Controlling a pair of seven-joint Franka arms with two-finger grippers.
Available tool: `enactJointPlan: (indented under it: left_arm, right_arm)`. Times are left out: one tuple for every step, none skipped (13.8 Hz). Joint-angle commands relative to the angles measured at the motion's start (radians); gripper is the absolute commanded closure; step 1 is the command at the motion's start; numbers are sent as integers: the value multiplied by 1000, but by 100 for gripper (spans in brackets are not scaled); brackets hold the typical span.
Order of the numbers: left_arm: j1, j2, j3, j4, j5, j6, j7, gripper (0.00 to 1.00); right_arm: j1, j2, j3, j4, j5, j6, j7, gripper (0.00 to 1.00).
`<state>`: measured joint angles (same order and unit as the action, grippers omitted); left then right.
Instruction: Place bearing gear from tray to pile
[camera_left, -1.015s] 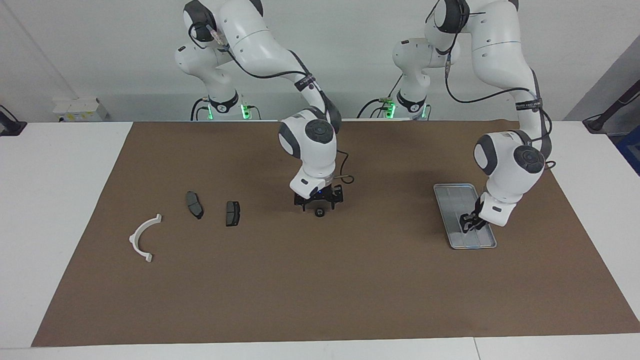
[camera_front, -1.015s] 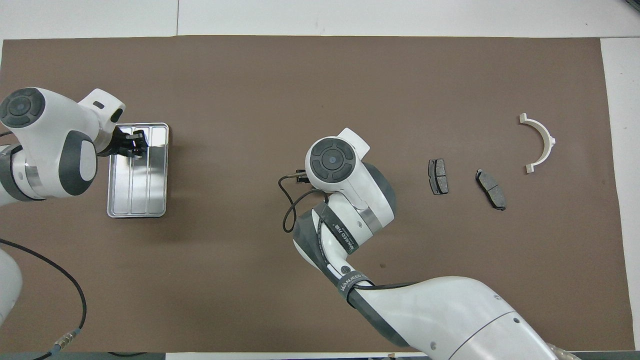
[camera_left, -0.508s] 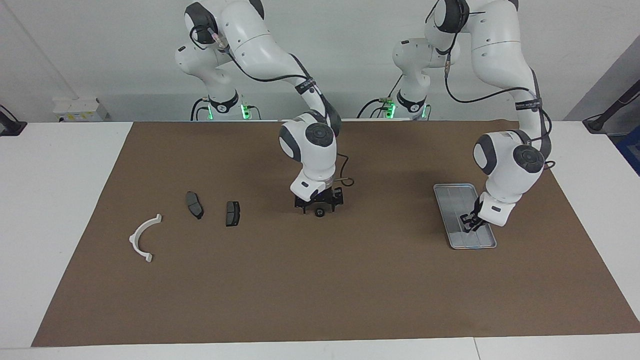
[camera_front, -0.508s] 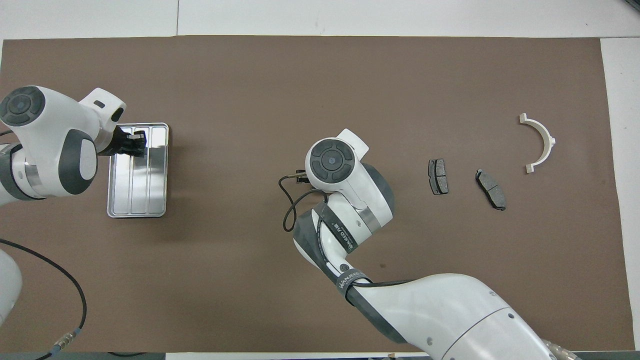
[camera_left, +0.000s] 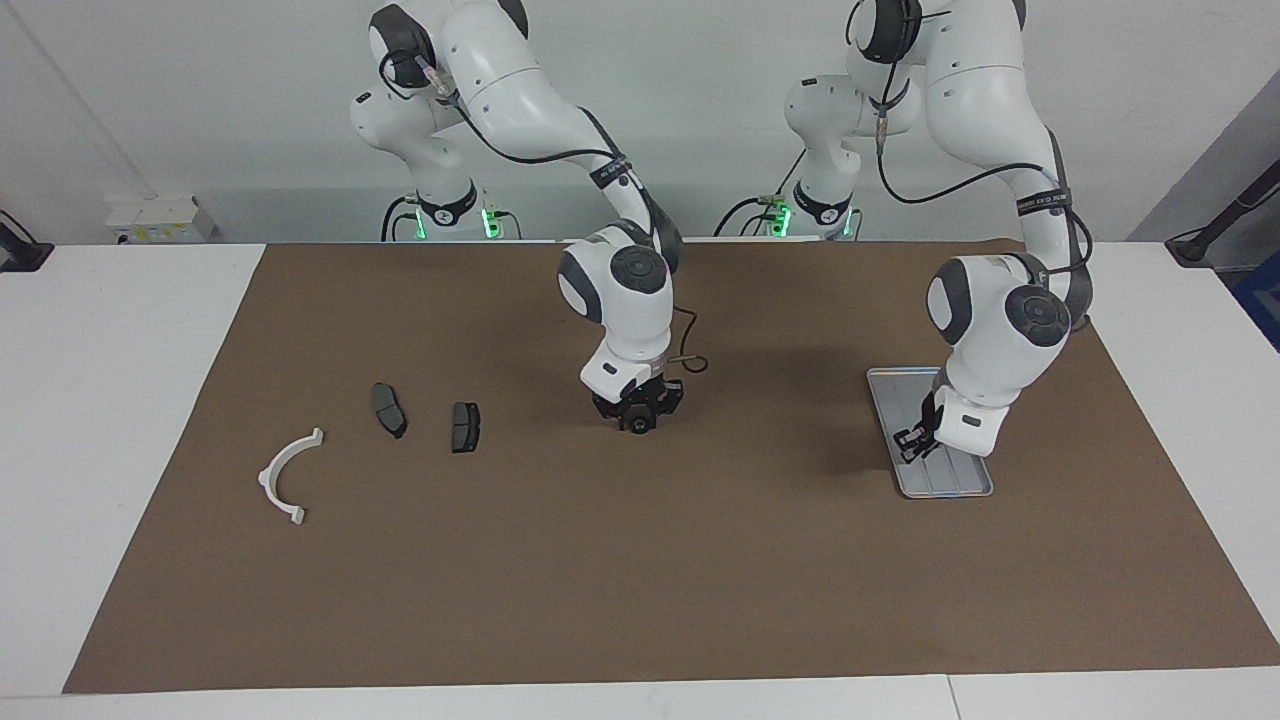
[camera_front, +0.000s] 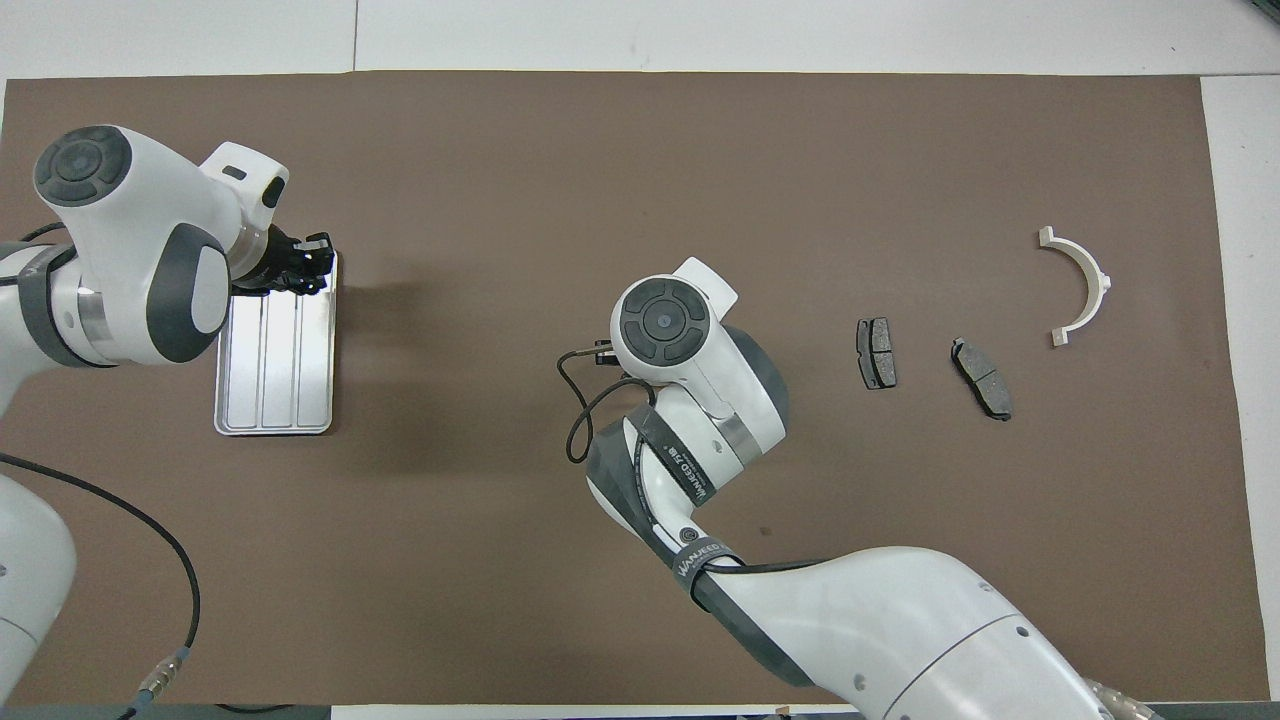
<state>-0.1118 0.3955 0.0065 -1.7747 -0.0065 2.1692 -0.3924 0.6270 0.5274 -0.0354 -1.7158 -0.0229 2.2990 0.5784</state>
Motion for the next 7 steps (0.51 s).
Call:
enactJointPlan:
  left_arm:
    - [-75,8,13,34,-13,-34,-124,100]
    - [-112,9,13,49,-13,-51,-181,100]
    - [-150,17,15,66,-13,-67,-241,100]
    - [-184,20,15,78,-12,-77,-290,100]
    - [-219,22,15,95,-13,-89,-328,100]
    - [-250,31,15,113,-13,-107,-368,100]
    - [-291,40,15,130,-18,-107,-422,100]
  right_arm:
    - [-13,3,6,22,-12,-9,-9,100]
    - [-19,2,3,42,-14,-29,-17,100]
    - [-44,-1,5,82,-23,-83,-43,100]
    - [-68,-6,5,141,-28,-169,-96,100]
    - [-108,-13,5,198,-28,-240,-165,100]
    - [-163,-23,6,249,-25,-301,-249,100]
    - [-229,-38,6,289,-23,-353,-358,100]
